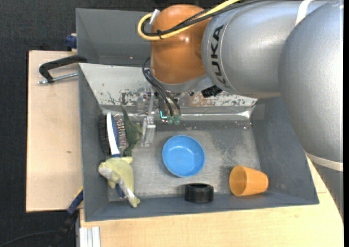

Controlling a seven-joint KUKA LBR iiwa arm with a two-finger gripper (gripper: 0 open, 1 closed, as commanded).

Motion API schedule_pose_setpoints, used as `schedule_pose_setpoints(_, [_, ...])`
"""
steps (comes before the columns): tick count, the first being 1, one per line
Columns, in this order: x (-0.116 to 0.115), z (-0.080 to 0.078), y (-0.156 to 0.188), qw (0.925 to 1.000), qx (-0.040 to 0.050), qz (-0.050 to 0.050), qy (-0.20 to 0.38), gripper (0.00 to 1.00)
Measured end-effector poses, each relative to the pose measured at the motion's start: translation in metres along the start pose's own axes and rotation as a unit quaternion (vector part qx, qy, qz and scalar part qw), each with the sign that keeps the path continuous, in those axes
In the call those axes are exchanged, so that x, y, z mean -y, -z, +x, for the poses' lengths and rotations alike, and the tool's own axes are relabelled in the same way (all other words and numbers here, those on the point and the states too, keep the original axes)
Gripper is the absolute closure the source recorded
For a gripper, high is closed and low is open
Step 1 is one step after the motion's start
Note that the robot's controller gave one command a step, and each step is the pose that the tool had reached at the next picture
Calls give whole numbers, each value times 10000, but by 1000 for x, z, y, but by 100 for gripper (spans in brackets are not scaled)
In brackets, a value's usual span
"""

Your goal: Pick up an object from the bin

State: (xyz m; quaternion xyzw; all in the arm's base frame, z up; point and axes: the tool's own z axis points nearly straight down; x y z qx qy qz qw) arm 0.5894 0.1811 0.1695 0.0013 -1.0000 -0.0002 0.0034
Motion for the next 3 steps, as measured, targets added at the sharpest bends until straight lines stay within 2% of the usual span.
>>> schedule_pose_setpoints(1, [85,16,-102,9937,2,15,1125,0])
schedule_pose_setpoints(2, [82,15,-99,9935,34,0,1138,100])
schedule_pose_setpoints(3, [67,11,76,9764,116,5,2156,100])
